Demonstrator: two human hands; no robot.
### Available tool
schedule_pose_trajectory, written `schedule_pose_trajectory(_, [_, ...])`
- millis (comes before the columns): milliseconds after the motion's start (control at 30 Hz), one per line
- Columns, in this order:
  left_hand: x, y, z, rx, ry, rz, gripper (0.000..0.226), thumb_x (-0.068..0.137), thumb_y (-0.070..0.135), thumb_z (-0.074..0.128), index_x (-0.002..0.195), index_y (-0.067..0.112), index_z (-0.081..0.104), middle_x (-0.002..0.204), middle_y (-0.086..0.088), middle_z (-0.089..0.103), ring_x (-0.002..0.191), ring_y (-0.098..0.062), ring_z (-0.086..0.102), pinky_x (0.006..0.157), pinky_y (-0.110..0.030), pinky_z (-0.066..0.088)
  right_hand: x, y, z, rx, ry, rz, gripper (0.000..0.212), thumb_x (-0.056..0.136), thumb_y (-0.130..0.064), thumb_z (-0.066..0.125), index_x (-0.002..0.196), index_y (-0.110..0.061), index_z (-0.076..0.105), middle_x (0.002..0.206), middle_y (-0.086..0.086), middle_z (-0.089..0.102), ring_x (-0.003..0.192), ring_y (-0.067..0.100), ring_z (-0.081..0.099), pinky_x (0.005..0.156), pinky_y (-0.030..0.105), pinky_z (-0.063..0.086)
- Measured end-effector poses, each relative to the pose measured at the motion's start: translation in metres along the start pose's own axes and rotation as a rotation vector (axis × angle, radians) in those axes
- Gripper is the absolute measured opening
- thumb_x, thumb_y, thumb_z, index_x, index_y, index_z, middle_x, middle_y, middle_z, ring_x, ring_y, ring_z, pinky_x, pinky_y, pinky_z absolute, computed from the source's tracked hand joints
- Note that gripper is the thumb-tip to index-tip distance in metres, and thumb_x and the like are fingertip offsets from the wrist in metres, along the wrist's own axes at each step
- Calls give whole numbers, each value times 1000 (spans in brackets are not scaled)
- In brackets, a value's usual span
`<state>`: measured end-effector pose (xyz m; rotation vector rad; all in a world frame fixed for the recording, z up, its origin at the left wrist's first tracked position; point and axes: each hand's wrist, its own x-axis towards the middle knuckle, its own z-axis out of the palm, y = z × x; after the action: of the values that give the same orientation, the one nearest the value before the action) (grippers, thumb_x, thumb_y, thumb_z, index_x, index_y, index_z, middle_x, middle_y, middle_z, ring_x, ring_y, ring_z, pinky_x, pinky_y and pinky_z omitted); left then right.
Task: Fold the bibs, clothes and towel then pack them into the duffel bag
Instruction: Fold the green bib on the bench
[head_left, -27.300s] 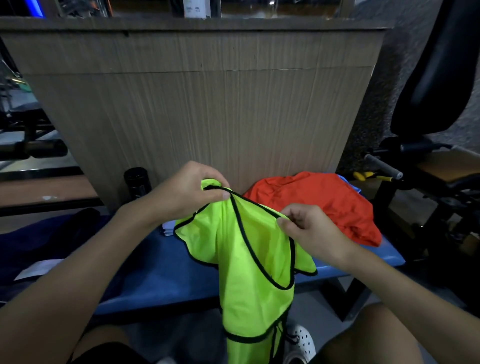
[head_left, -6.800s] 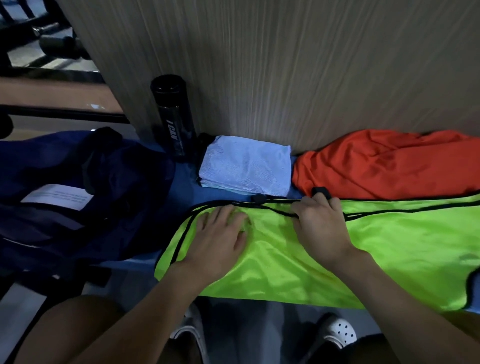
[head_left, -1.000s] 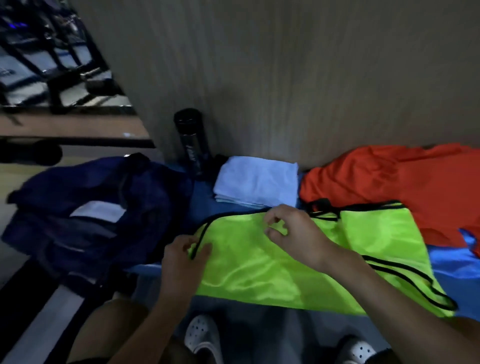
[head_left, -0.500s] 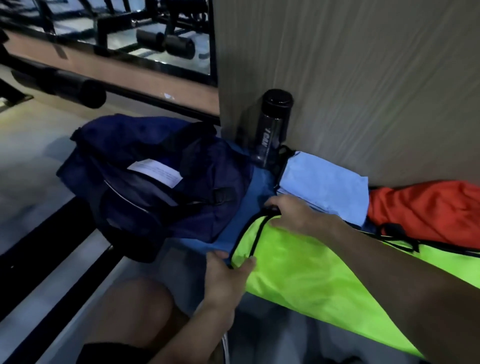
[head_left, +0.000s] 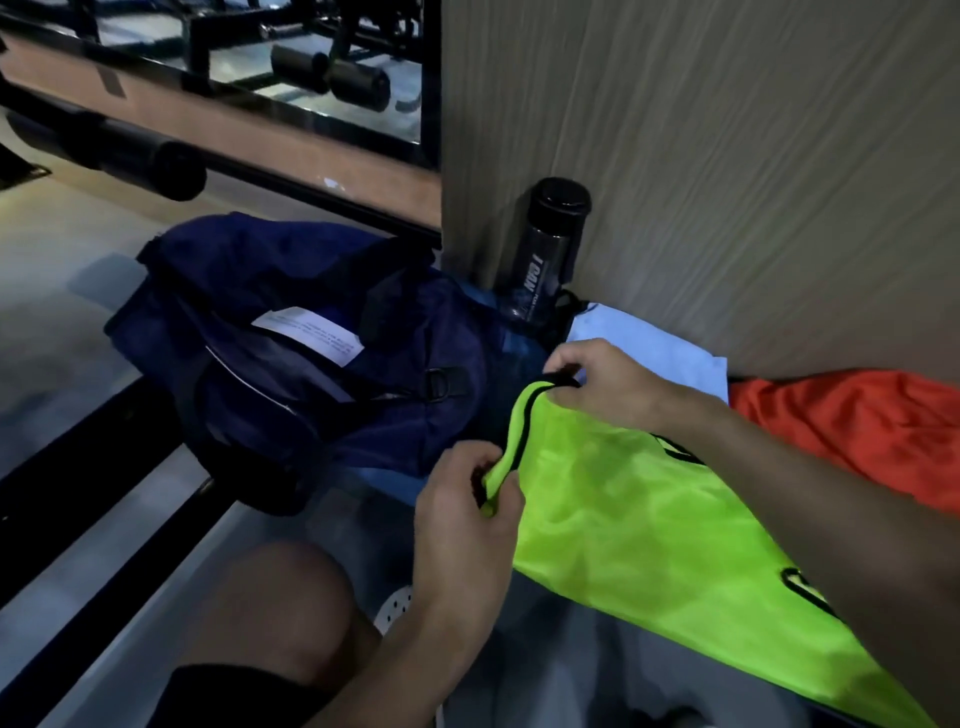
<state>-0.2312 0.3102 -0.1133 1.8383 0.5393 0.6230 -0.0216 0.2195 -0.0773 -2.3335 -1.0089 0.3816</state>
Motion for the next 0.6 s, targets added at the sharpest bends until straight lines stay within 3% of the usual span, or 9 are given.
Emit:
schedule_pose_trajectory(100, [-8, 5, 16, 1, -67, 97, 23, 82, 3, 72, 93, 21, 62, 86, 8, 62, 81, -7, 57, 71, -9, 40, -26, 18, -22, -63, 3, -33, 20, 80, -4, 74, 86, -21, 66, 84, -13, 62, 83, 4, 57, 77, 9, 39])
schedule_pose_trajectory(200, [-18, 13, 38, -10, -133, 217, 21, 78, 5, 69, 94, 19, 64, 88, 9, 62, 82, -5, 58, 76, -15, 44, -55, 42, -39, -151, 30, -96, 14, 71, -12, 74, 85, -14, 72, 86, -6, 63, 88, 14, 58, 83, 21, 39])
schedule_pose_trajectory(267, [-27, 18, 56, -1, -187, 278, 21, 76, 10, 65, 95, 18, 63, 89, 10, 62, 83, -7, 59, 77, -16, 45, -77, 59, -46, -194, 60, -130, 16, 67, -12, 73, 83, -14, 74, 86, -10, 63, 90, 13, 58, 87, 33, 40])
schedule_pose_trajectory(367, [-42, 26, 86, -3, -303, 302, 21, 77, 11, 64, 95, 21, 61, 91, 10, 60, 83, -10, 56, 76, -23, 46, -107, 85, -52, -223, 137, -96, 15, 69, -22, 69, 83, -22, 75, 91, -10, 59, 92, 17, 56, 86, 29, 38])
schedule_pose_trajectory(500, [-63, 36, 124, 43, -433, 303, 21, 82, 9, 65, 98, 22, 59, 95, 9, 58, 87, -10, 54, 79, -31, 48, -138, 120, -55, -293, 214, -31, 32, 66, 2, 71, 86, -24, 76, 95, -1, 60, 87, 21, 51, 81, 15, 32])
schedule_pose_trajectory(600, [-73, 42, 145, 79, -528, 300, 18, 86, 16, 66, 102, 20, 60, 98, 8, 56, 89, -11, 53, 81, -34, 49, -156, 133, -59, -346, 234, -14, 39, 66, 9, 66, 89, -21, 76, 99, 6, 61, 88, 29, 53, 82, 35, 42])
